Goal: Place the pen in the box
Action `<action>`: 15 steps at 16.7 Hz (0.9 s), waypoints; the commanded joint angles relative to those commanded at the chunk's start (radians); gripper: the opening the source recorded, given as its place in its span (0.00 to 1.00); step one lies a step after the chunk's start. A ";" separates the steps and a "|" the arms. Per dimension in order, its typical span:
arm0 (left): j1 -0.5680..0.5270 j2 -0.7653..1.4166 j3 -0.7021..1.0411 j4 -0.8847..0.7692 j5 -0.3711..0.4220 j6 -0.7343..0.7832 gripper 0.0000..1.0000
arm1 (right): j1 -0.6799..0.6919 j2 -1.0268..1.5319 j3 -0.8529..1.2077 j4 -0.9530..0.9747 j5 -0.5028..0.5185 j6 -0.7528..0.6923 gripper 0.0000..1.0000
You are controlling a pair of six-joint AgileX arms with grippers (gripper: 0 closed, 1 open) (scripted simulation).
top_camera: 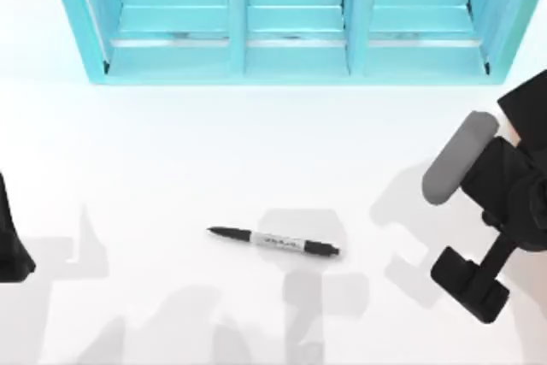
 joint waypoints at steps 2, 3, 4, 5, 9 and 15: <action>0.000 0.000 0.000 0.000 0.000 0.000 1.00 | 0.068 0.185 0.158 -0.085 0.018 -0.031 1.00; 0.000 0.000 0.000 0.000 0.000 0.000 1.00 | 0.099 0.272 0.237 -0.124 0.029 -0.045 1.00; 0.000 0.000 0.000 0.000 0.000 0.000 1.00 | 0.128 0.356 0.315 -0.160 0.040 -0.057 1.00; 0.000 0.000 0.000 0.000 0.000 0.000 1.00 | 0.156 0.436 0.392 -0.193 0.051 -0.068 1.00; 0.000 0.000 0.000 0.000 0.000 0.000 1.00 | 0.245 0.696 0.671 -0.298 0.097 -0.100 1.00; 0.000 0.000 0.000 0.000 0.000 0.000 1.00 | 0.313 0.892 0.917 -0.374 0.143 -0.122 1.00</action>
